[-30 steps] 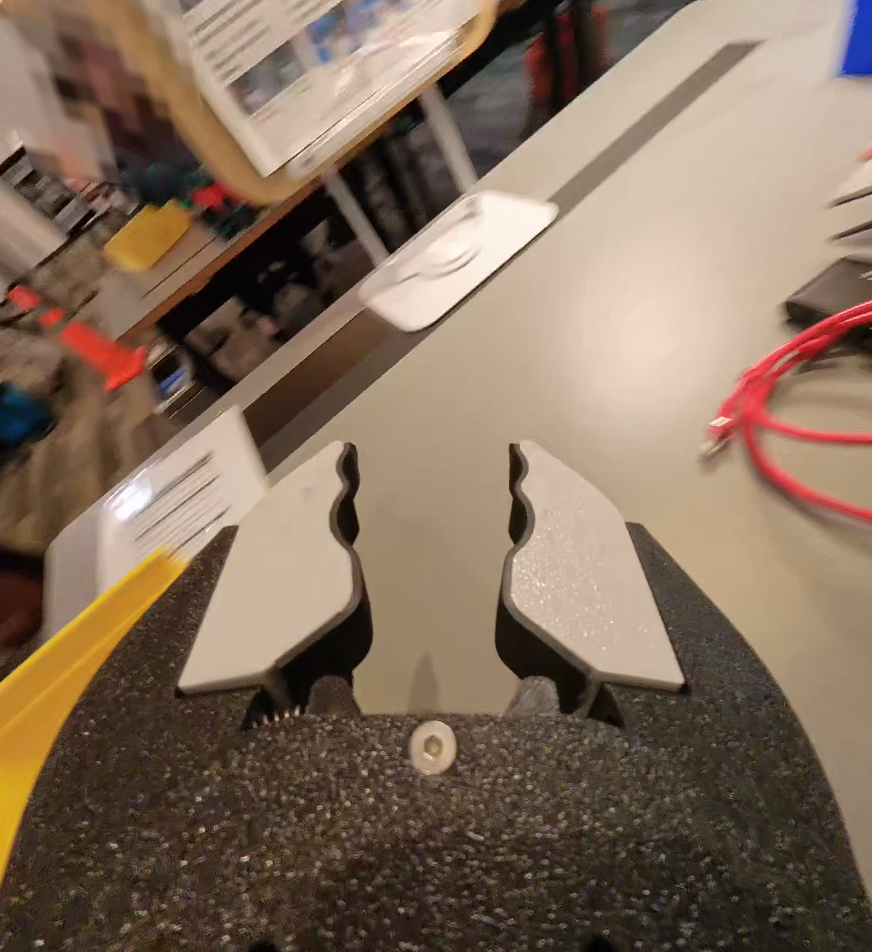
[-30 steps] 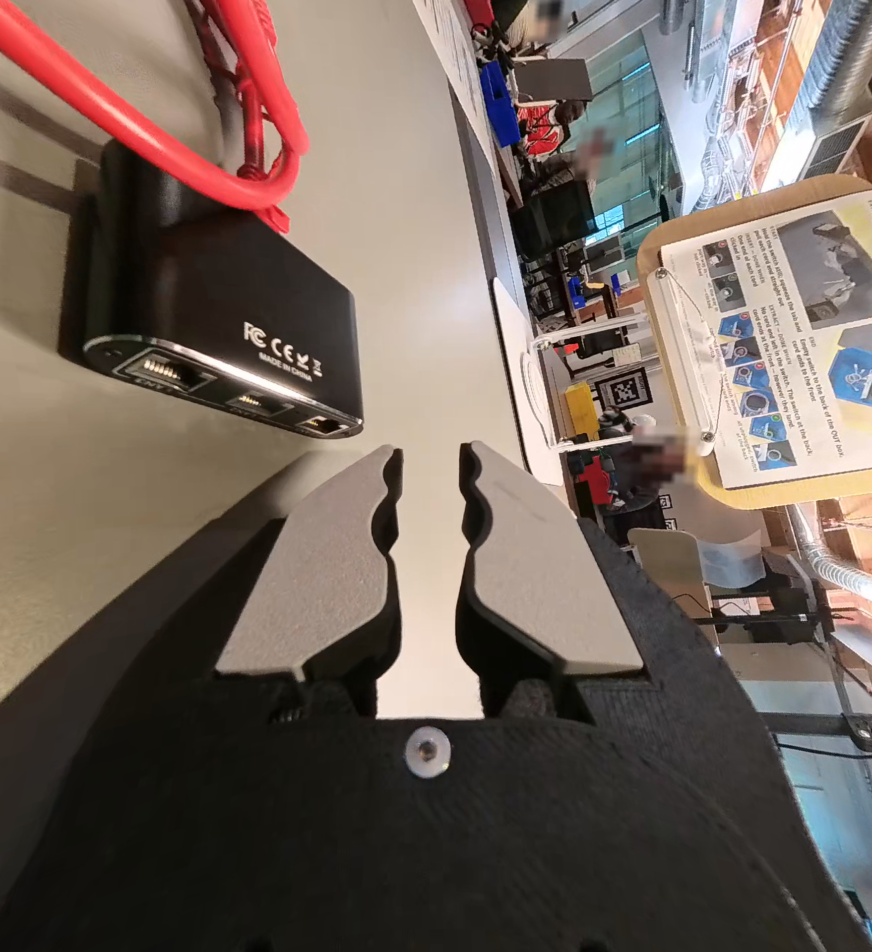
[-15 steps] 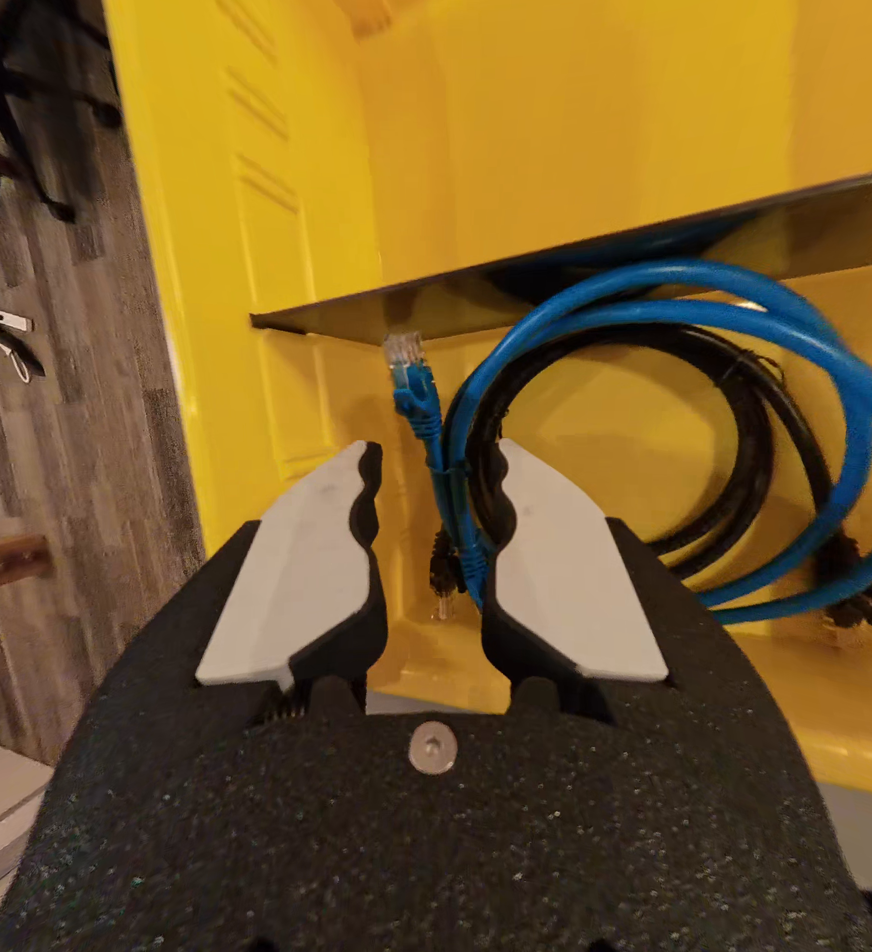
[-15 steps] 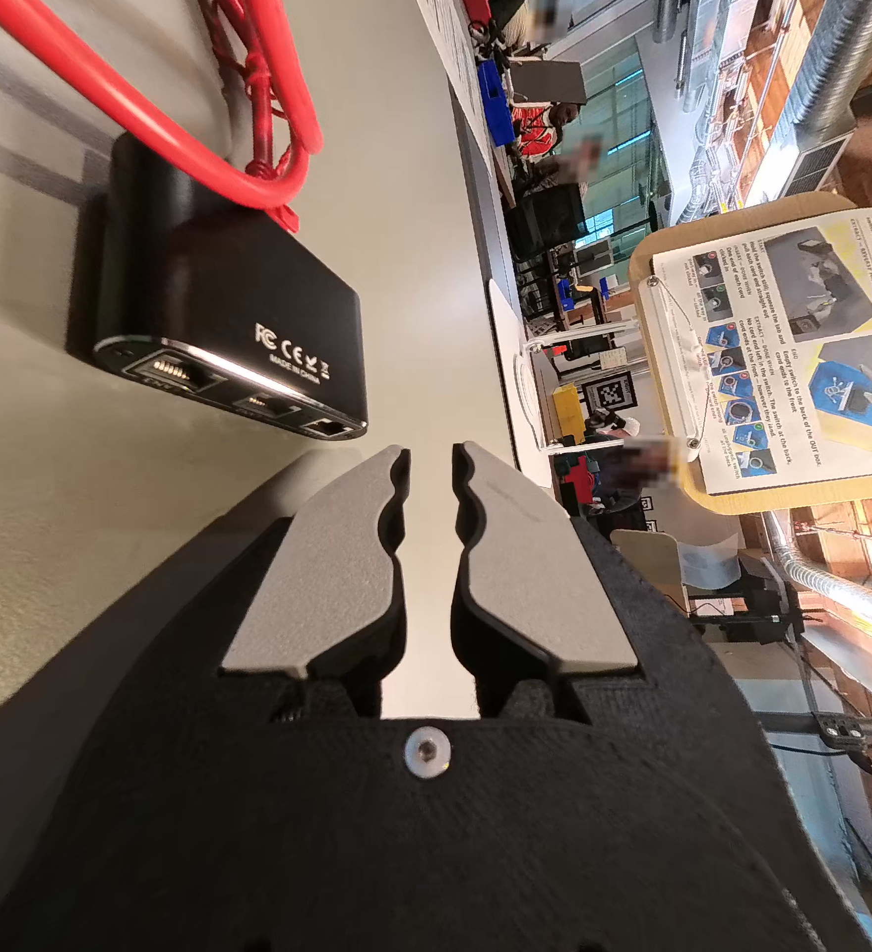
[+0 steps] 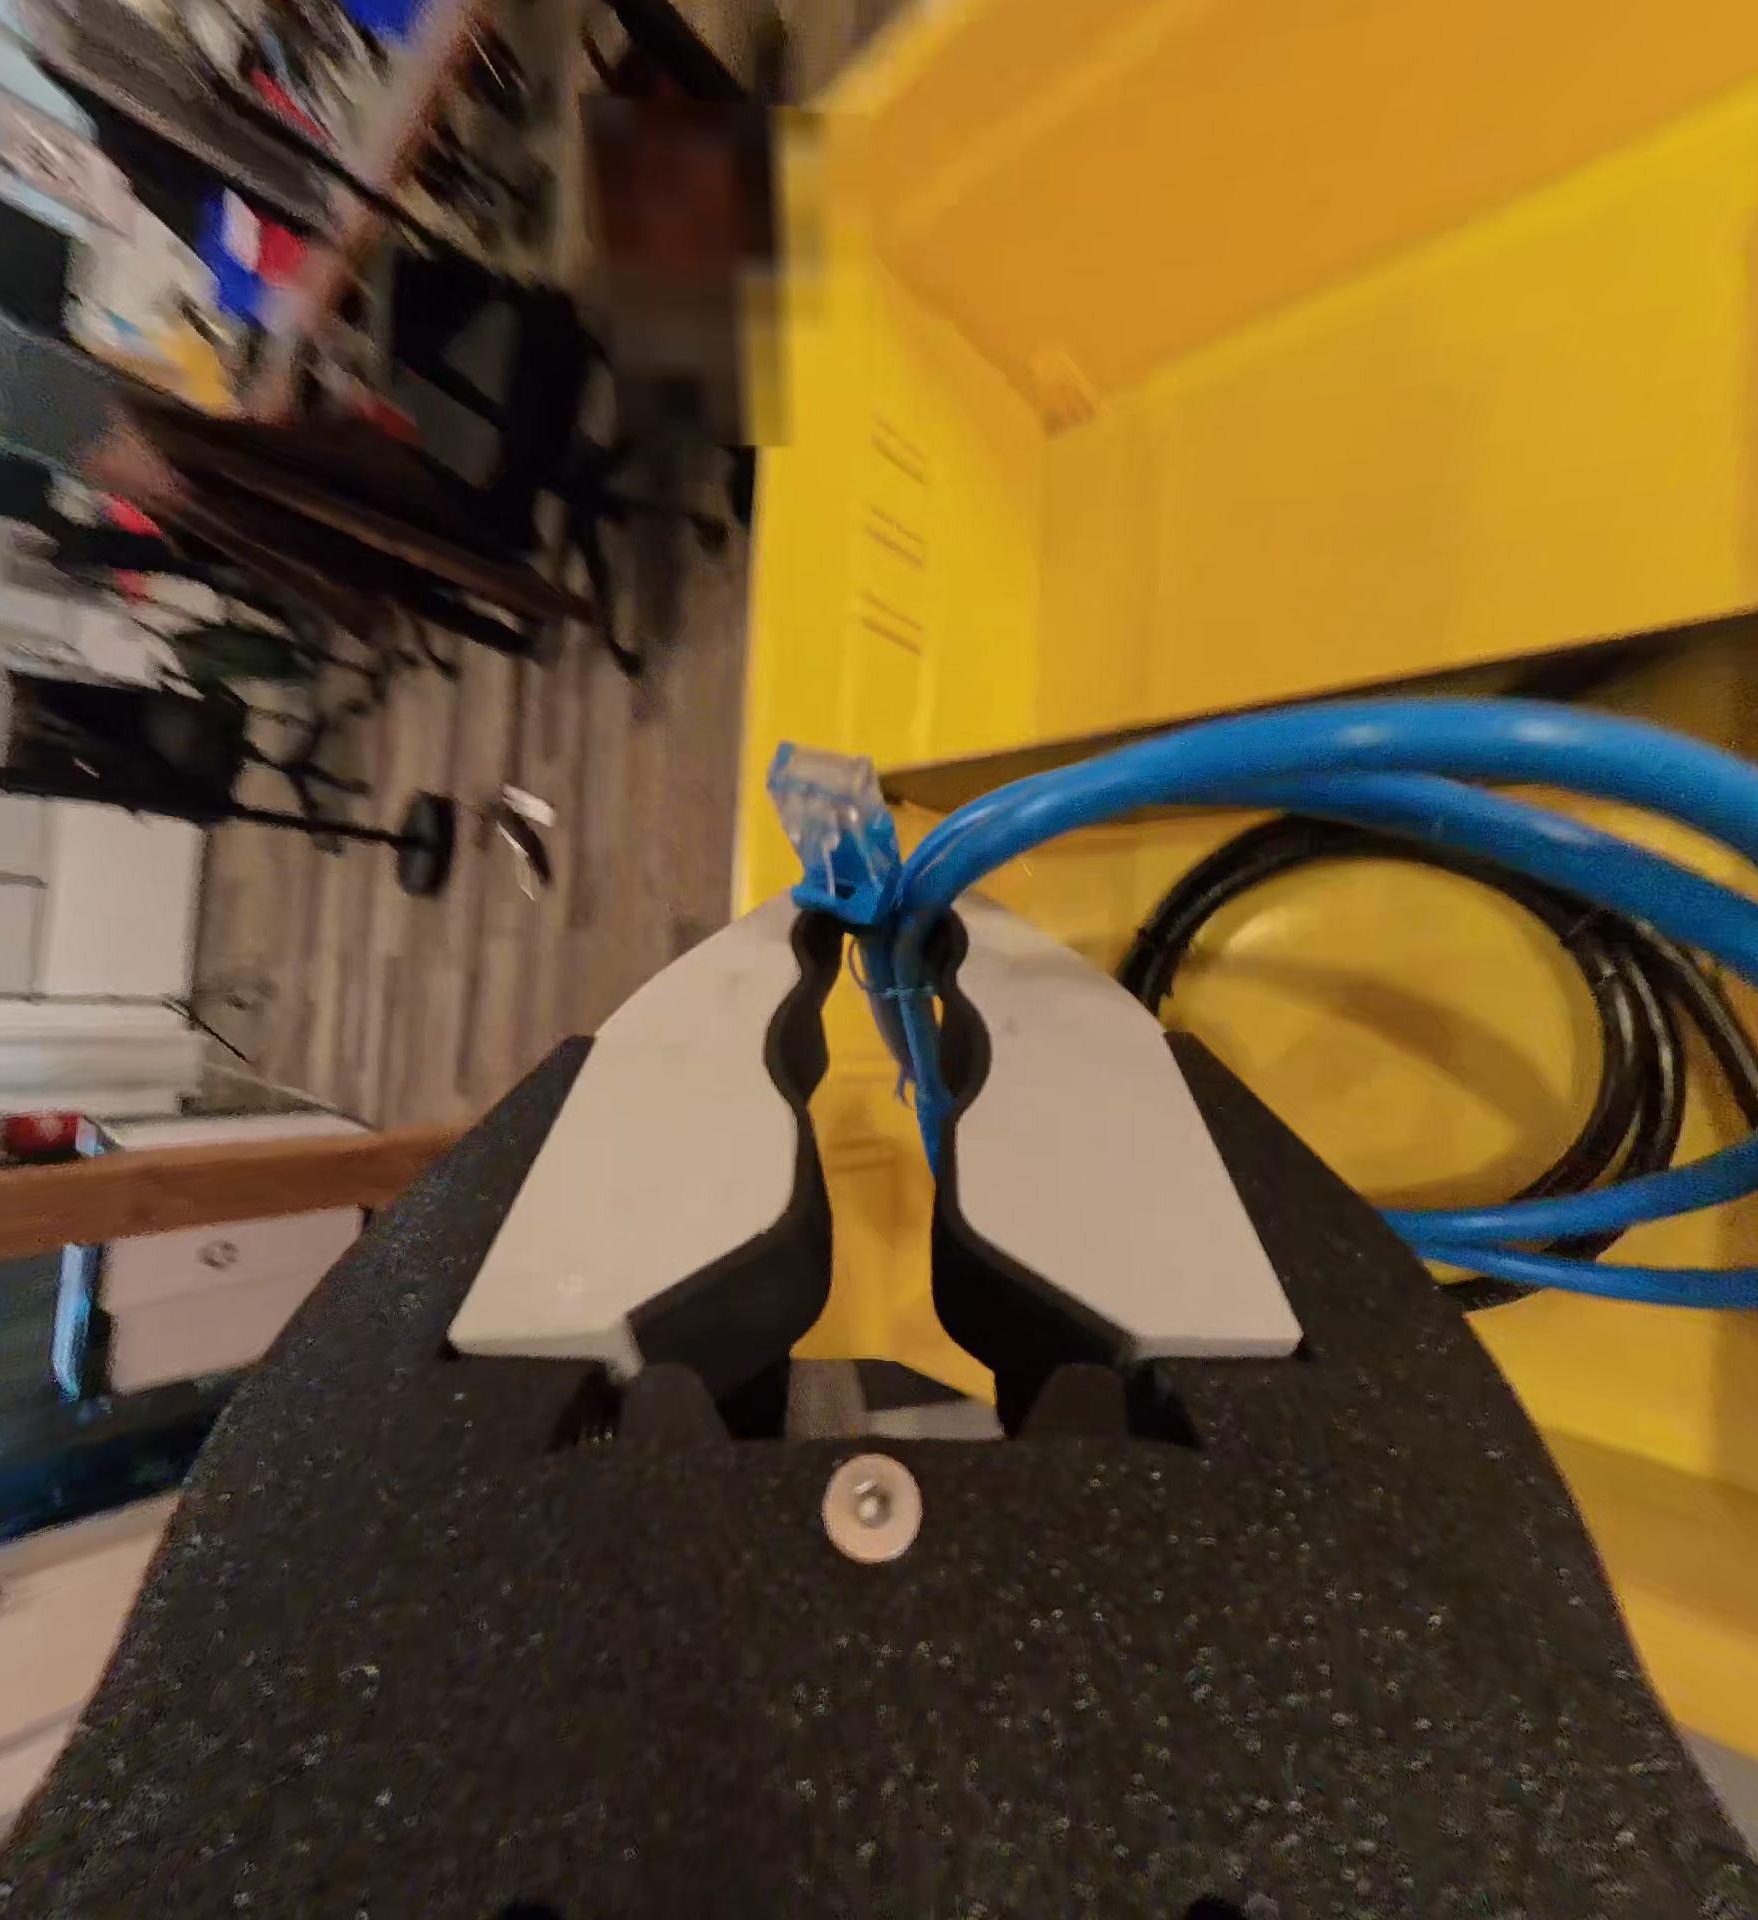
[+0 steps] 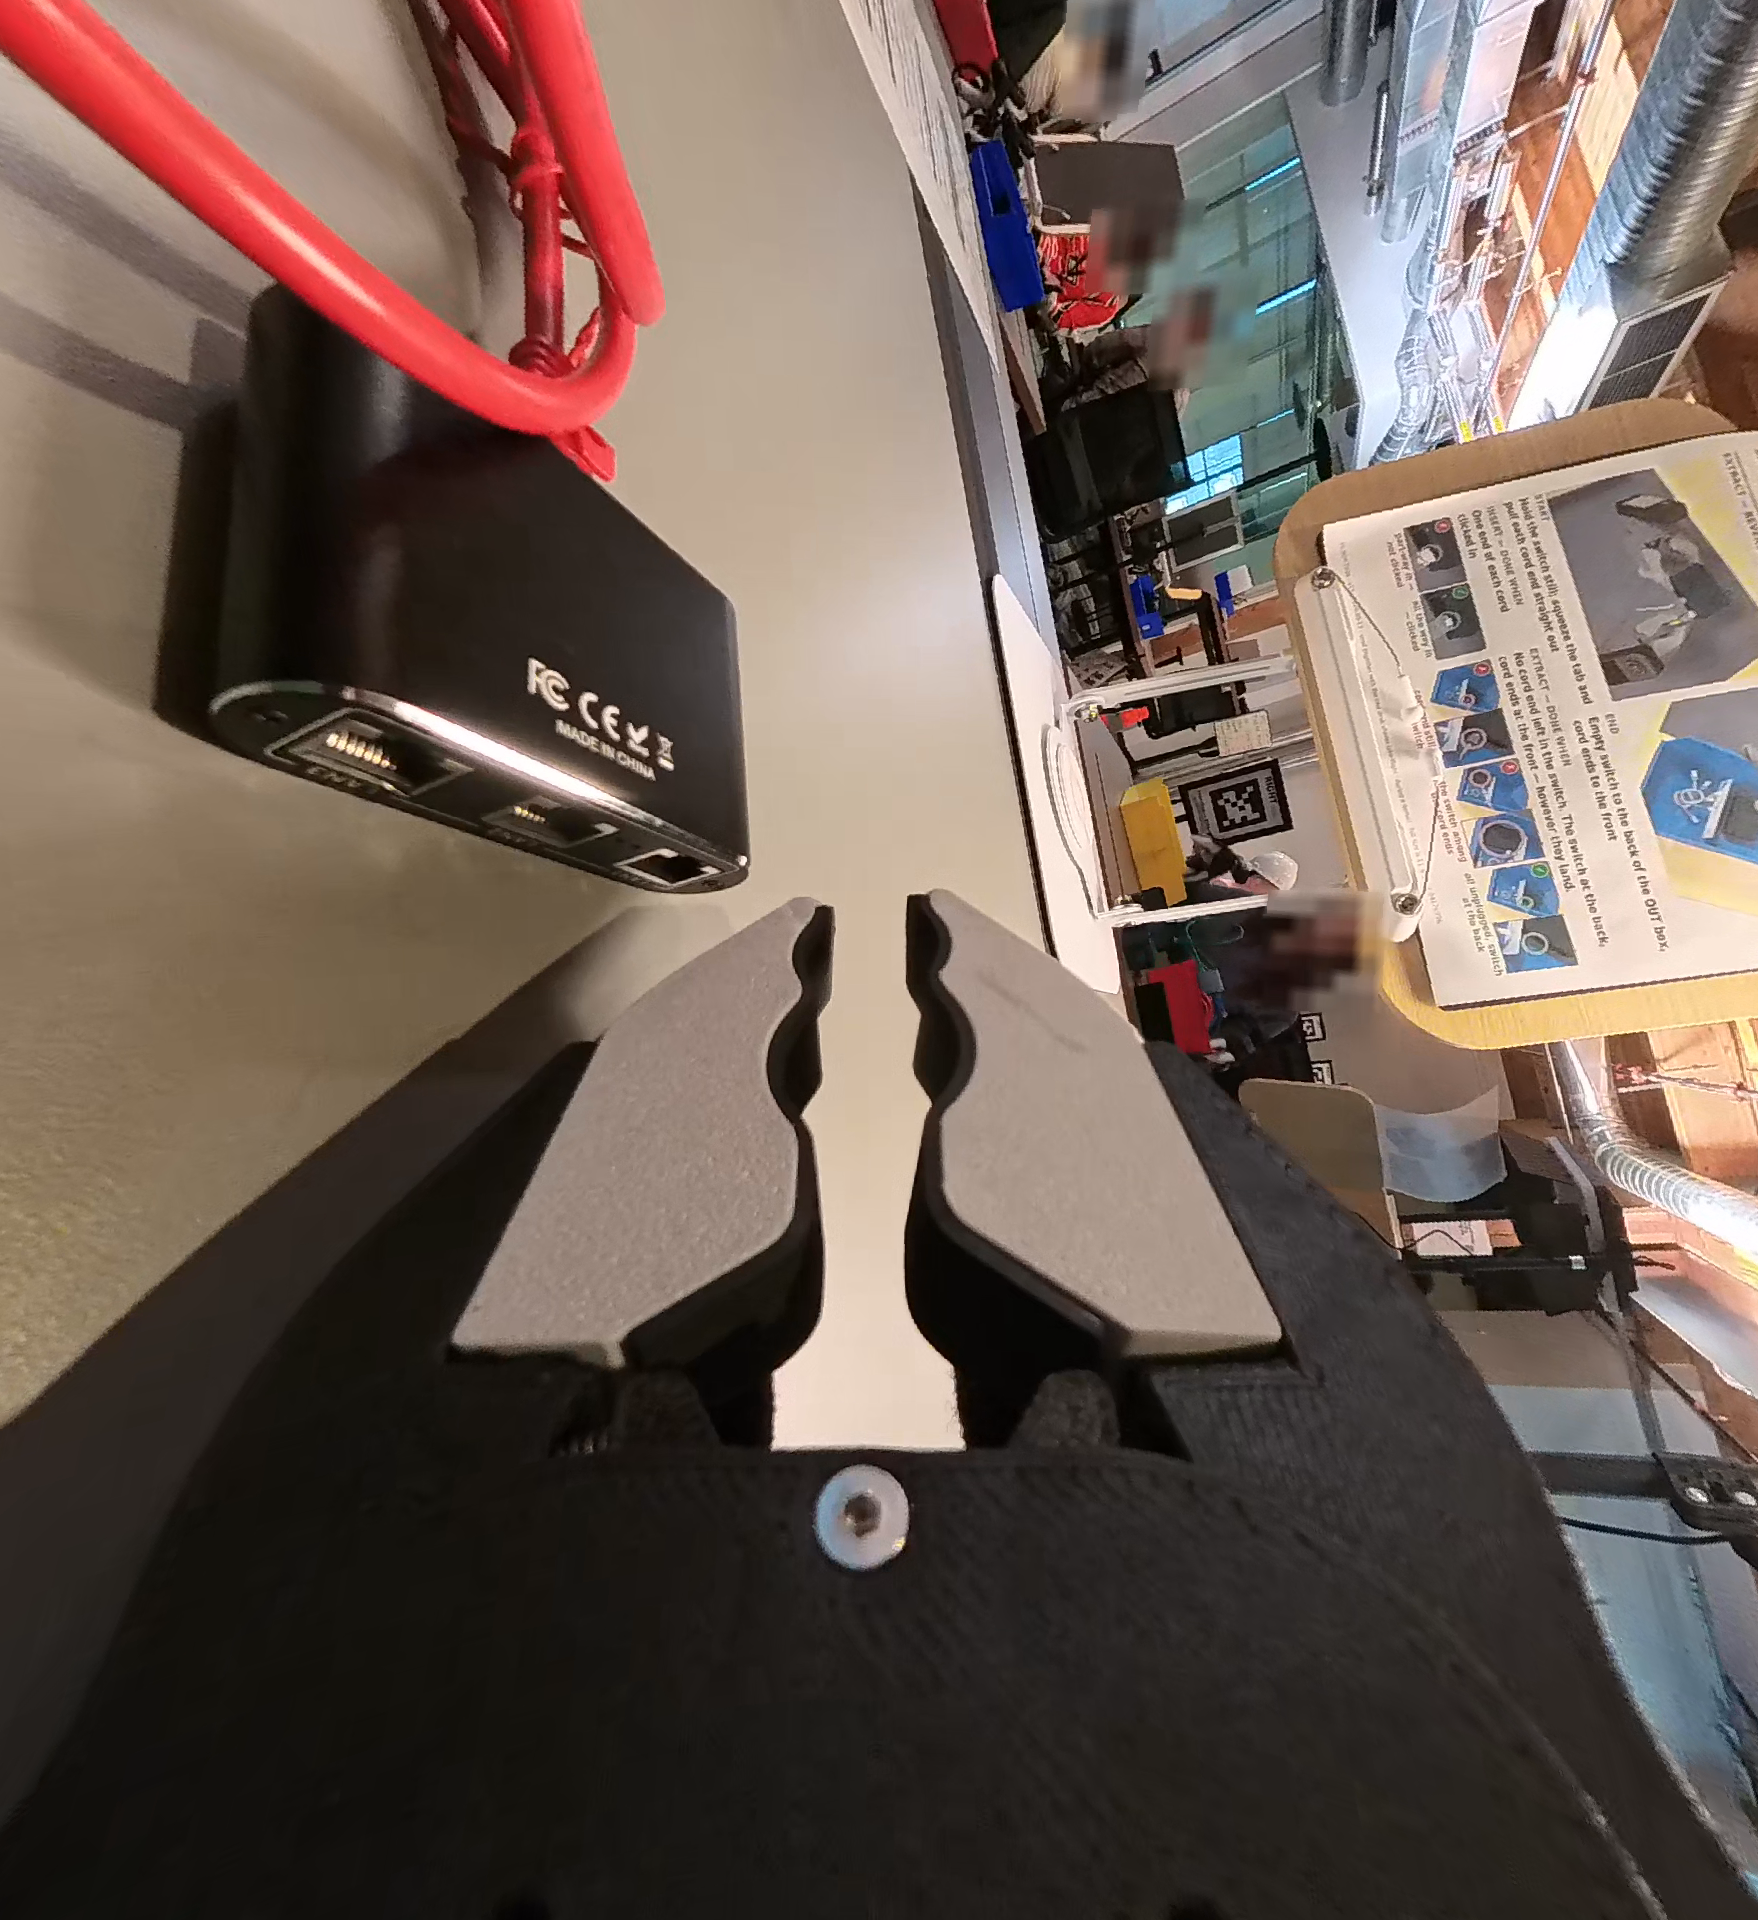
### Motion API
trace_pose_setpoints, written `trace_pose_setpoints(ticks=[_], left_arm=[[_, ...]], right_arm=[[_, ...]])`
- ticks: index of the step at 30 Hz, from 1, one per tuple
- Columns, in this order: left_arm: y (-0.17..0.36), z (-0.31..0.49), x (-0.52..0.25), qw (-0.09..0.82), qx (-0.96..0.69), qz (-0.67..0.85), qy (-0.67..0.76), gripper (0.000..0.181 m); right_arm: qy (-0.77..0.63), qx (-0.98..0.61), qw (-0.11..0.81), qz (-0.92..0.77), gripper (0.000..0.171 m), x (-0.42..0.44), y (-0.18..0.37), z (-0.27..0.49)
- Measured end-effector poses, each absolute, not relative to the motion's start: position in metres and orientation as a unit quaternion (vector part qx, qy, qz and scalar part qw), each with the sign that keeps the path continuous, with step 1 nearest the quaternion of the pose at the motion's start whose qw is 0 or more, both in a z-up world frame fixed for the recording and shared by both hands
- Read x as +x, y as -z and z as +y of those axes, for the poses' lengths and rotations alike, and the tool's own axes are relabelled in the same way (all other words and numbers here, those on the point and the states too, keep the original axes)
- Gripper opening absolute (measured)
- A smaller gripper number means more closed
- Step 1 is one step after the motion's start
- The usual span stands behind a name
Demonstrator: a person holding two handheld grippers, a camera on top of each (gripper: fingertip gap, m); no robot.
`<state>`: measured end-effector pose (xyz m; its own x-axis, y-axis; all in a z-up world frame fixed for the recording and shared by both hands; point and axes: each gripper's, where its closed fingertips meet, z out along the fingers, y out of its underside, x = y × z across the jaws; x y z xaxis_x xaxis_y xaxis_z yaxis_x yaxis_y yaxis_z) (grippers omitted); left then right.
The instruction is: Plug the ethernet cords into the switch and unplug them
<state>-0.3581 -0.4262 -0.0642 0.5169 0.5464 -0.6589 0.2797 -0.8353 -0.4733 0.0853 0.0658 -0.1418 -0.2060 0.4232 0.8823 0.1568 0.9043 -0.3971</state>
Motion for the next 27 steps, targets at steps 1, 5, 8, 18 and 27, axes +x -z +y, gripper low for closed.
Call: trace_pose_setpoints(ticks=[1, 5, 8, 18, 27], left_arm=[[0.044, -0.420, -0.353, 0.173, -0.845, -0.226, -0.452, 0.018], [-0.026, -0.368, -0.313, 0.259, -0.815, -0.130, -0.501, 0.018], [-0.045, -0.302, -0.263, 0.339, -0.821, -0.023, -0.458, 0.018], [0.021, -0.110, -0.107, 0.522, -0.813, 0.220, -0.136, 0.017], [0.081, -0.055, -0.075, 0.554, -0.799, 0.233, -0.025, 0.018]], right_arm=[[-0.114, -0.189, 0.600, -0.769, 0.014, 0.085, 0.142, 0.066], [-0.135, -0.190, 0.587, -0.775, 0.018, 0.085, 0.142, 0.060], [-0.174, -0.200, 0.564, -0.782, 0.019, 0.086, 0.143, 0.053], [-0.243, -0.213, 0.486, -0.812, 0.032, 0.094, 0.147, 0.015], [-0.264, -0.198, 0.451, -0.829, 0.037, 0.097, 0.149, -0.018]])
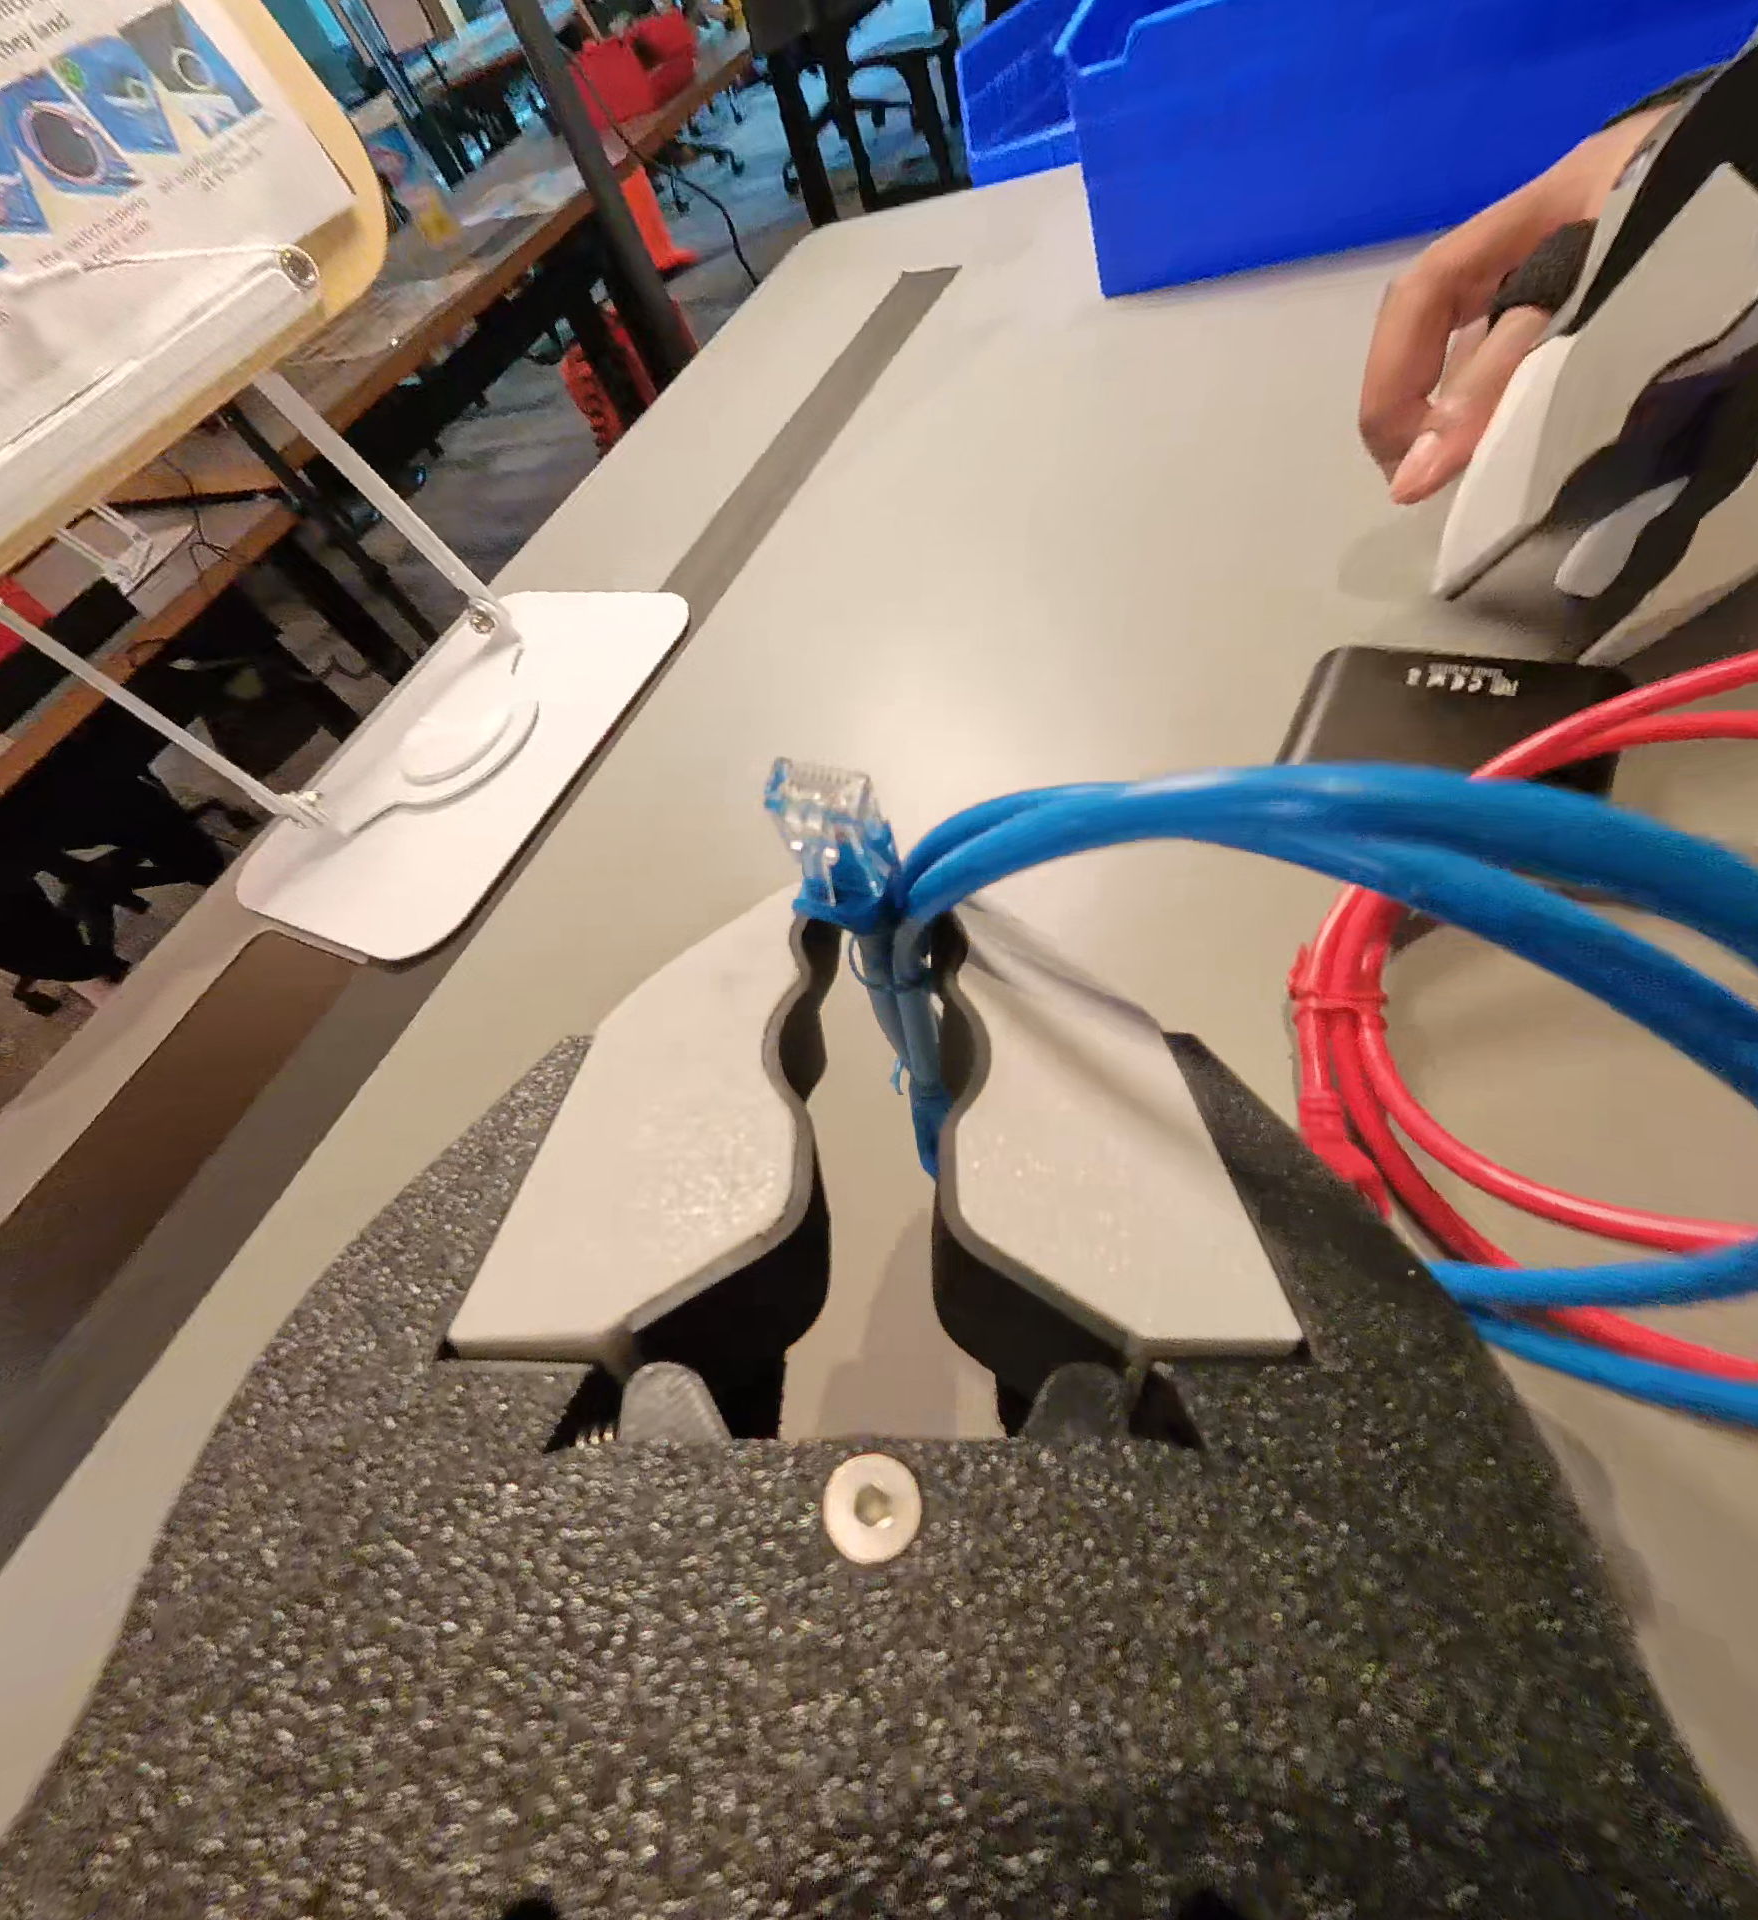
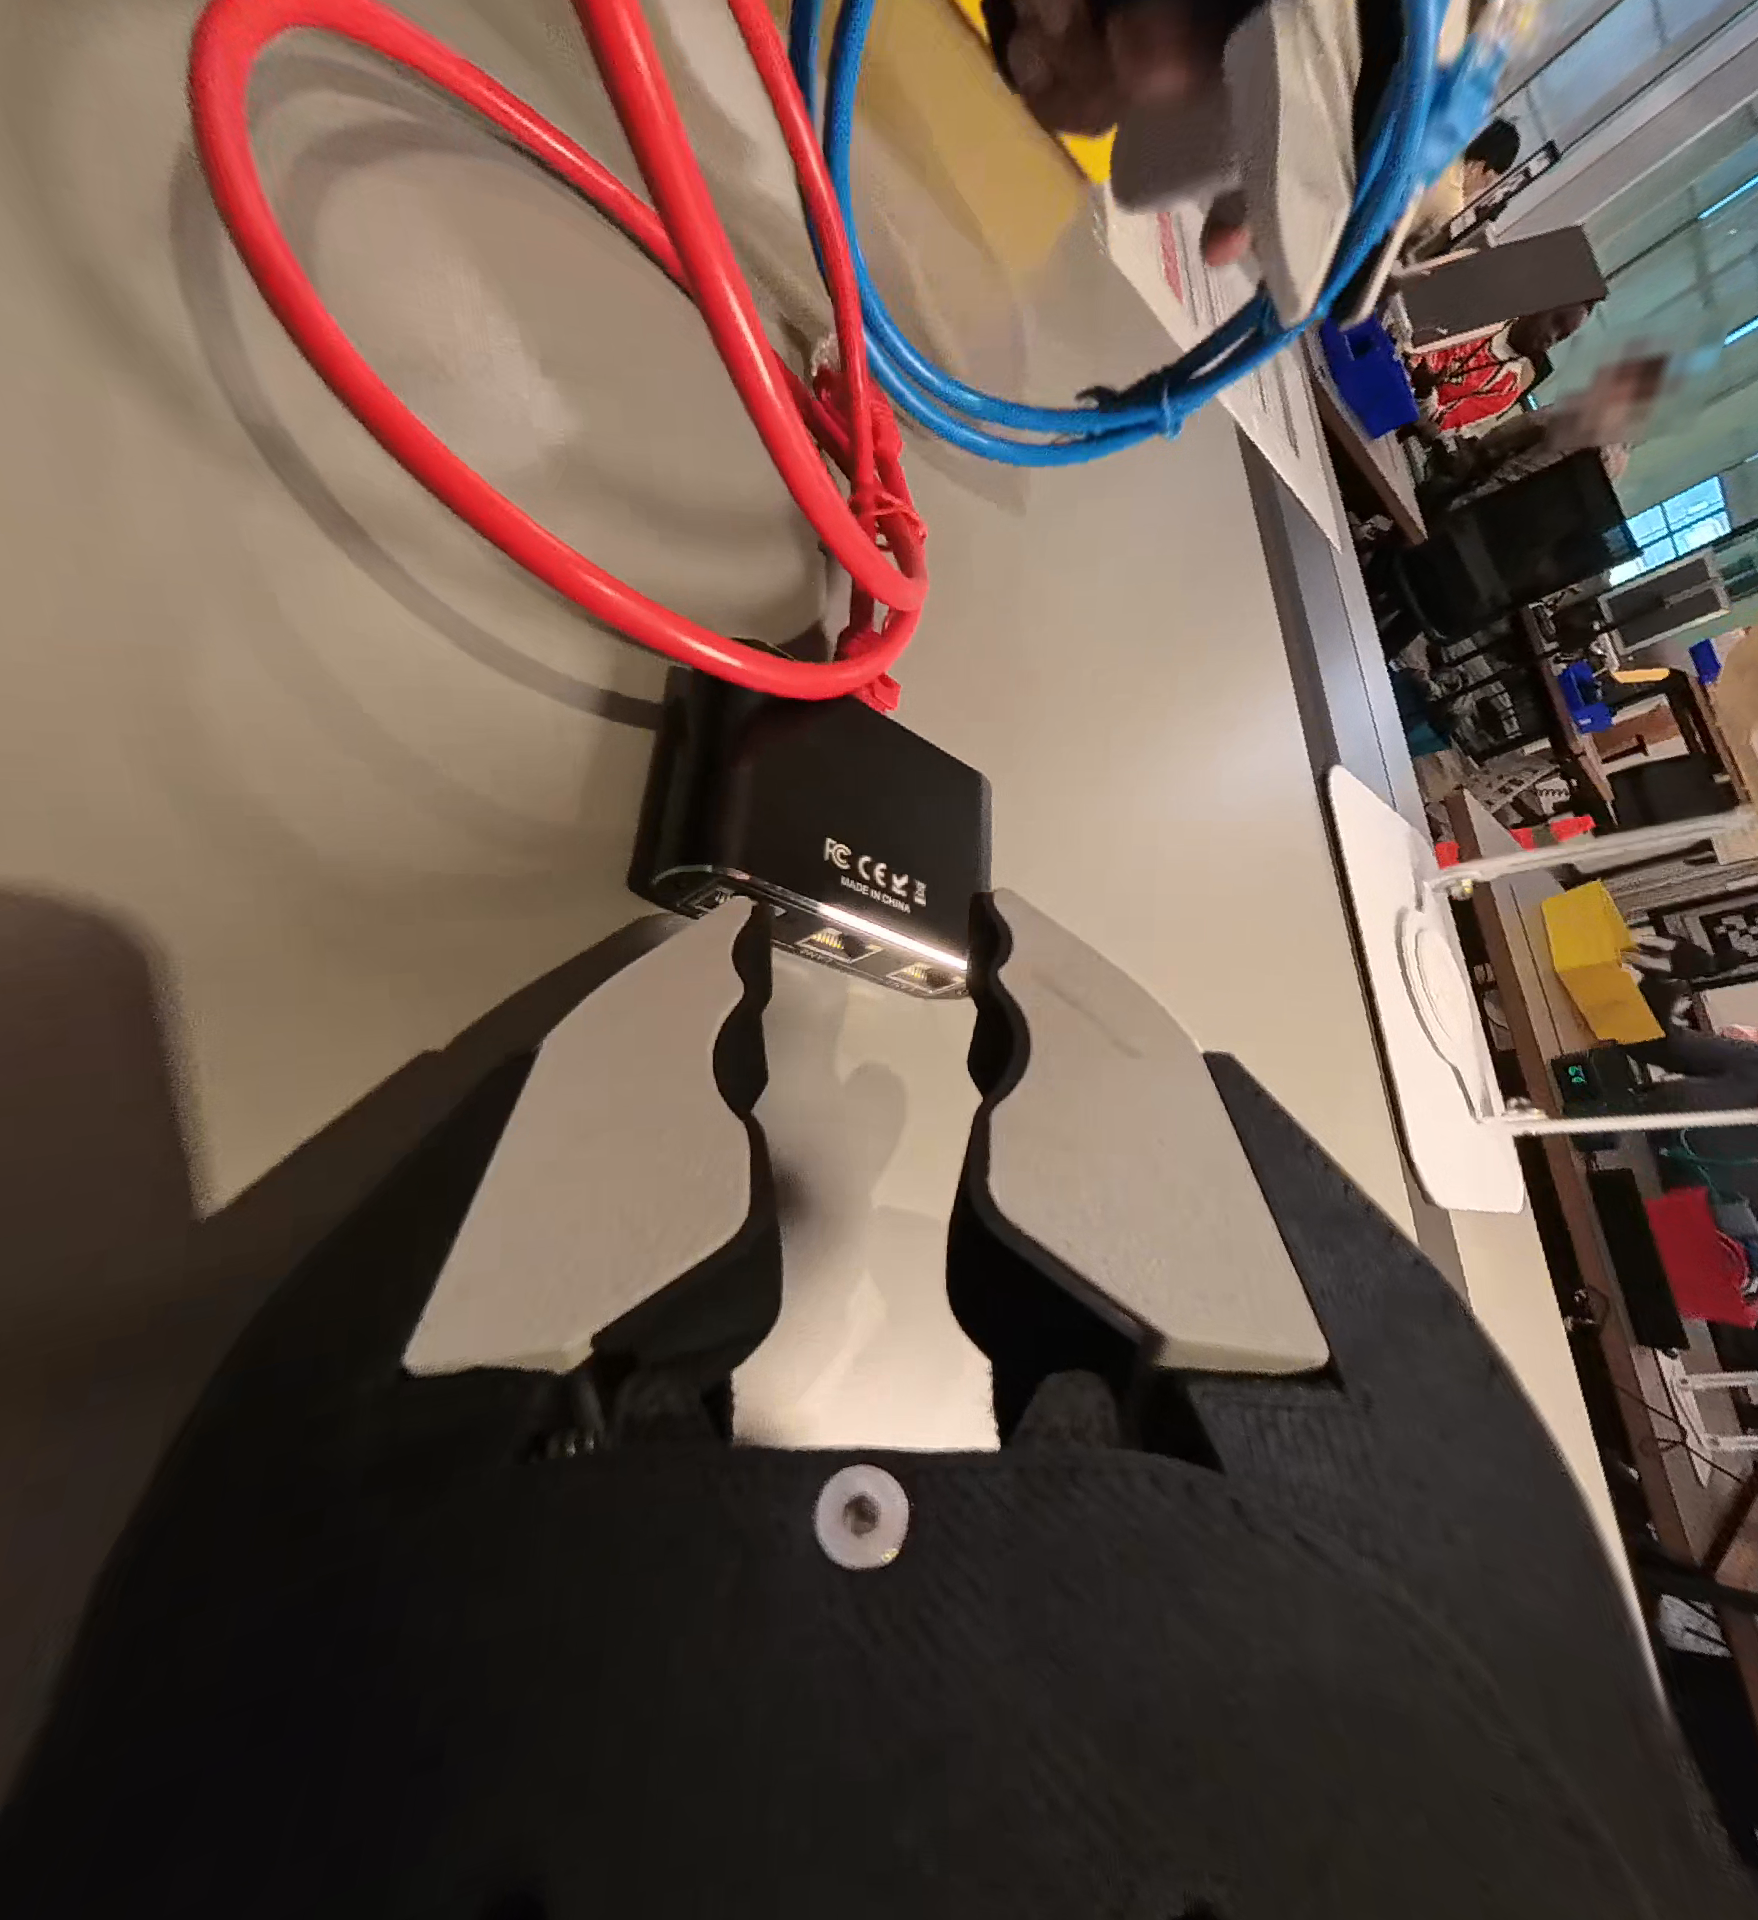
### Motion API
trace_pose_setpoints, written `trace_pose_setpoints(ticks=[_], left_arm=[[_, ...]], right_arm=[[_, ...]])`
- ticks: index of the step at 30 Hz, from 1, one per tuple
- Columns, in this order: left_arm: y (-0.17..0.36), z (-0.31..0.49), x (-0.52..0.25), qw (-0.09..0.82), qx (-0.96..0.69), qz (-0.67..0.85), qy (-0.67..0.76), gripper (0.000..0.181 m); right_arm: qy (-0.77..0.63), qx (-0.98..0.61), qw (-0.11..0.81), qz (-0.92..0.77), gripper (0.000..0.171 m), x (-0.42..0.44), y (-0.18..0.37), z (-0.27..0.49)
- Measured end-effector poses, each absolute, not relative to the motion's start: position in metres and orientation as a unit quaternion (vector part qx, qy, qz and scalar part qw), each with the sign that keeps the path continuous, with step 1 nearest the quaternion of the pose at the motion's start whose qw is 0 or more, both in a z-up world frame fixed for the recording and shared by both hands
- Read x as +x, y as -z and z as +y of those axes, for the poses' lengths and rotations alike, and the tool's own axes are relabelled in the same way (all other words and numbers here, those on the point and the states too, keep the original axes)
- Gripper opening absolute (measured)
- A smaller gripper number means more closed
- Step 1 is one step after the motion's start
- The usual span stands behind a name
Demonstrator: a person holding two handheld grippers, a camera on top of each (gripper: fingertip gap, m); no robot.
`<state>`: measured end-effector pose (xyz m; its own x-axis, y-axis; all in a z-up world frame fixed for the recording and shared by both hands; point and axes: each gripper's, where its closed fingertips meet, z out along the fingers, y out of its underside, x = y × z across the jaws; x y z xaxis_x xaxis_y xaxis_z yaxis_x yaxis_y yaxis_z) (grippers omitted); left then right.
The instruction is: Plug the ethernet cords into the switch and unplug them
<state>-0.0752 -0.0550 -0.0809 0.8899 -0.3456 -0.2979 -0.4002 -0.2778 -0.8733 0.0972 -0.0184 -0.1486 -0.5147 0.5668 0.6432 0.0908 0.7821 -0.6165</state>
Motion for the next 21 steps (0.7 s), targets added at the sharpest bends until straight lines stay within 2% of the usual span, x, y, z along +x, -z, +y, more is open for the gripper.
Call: trace_pose_setpoints(ticks=[8, 13, 21], left_arm=[[0.094, -0.054, -0.066, 0.587, -0.781, 0.213, 0.001, 0.018], [0.091, -0.057, -0.062, 0.600, -0.773, 0.207, 0.007, 0.017], [0.085, -0.060, -0.063, 0.612, -0.765, 0.200, 0.003, 0.017]], right_arm=[[-0.274, -0.184, 0.443, -0.834, 0.038, 0.086, 0.148, -0.045], [-0.260, -0.183, 0.414, -0.853, 0.048, 0.091, 0.152, -0.035], [-0.330, -0.233, 0.255, -0.878, 0.086, 0.086, 0.152, -0.036]])
